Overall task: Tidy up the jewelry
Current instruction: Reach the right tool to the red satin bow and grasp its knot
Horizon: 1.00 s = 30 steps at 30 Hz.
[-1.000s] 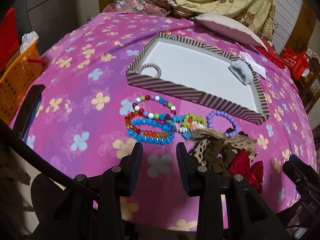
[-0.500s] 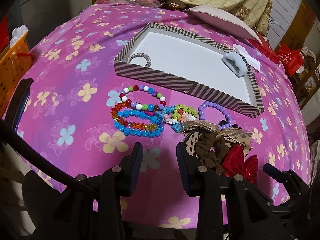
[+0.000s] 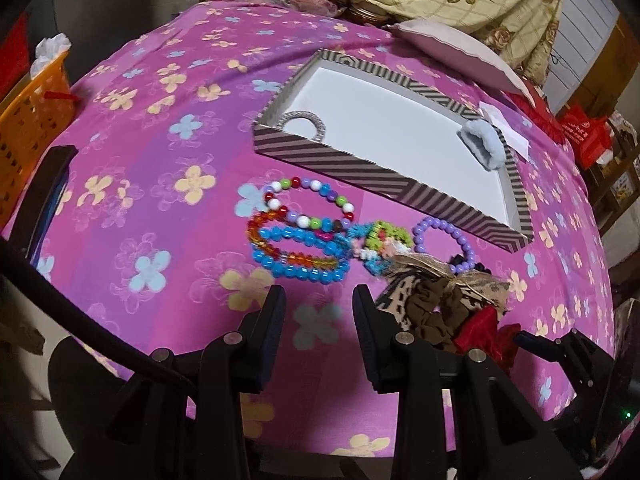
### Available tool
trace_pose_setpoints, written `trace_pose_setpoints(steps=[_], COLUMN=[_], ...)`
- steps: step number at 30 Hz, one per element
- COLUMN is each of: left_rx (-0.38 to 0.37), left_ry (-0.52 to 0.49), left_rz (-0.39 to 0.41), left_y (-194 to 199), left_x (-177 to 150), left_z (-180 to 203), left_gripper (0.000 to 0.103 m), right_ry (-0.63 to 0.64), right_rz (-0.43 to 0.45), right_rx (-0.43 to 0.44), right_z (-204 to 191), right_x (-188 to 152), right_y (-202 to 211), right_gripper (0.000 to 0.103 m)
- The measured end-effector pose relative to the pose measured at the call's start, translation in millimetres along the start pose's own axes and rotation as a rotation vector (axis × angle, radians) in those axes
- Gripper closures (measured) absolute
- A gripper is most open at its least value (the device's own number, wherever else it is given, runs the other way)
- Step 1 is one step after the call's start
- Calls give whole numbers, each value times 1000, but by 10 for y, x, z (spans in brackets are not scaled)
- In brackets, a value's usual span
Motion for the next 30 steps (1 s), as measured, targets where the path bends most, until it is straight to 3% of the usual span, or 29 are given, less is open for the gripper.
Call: trace_pose_setpoints(steps=[7, 11, 13, 15, 18, 22, 30], left_rx=[14, 18, 16, 23, 21, 3, 4], left_ry=[63, 91, 101, 108, 118, 135, 215], left_rz=[-3, -9, -17, -23, -40, -51, -59], left_y=[43, 36, 21, -2, -68, -131, -304], left_x=[40, 65, 73, 74, 104, 176, 448], left_z=[-240, -337, -373, -408, -443, -445, -553], left_gripper=[54, 54, 54, 54, 54, 54, 54], right_ry=[204, 213, 202, 172, 108, -7, -160], right_rz=[-63, -91, -109, -70, -45, -20, 13], right_rx=[10, 21, 34, 55, 66, 99, 71], right_z=[-20, -10, -22, -16, 37, 163, 378], right_x=[12, 66, 54, 59, 21, -112, -273], right_y=[-30, -157, -244, -223, -183, -102, -43], right_gripper=[30, 31, 43, 56, 65, 72, 76])
Point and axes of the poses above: each gripper's, at about its wrist camera, not at the fingertips, and y roughly against the way its jaws point, z to its right, x to its top, the point moved 5 cm from there along -y, roughly the way its jaws point, and after that the axes turned 3 degrees about -z, right-handed, at the moved point
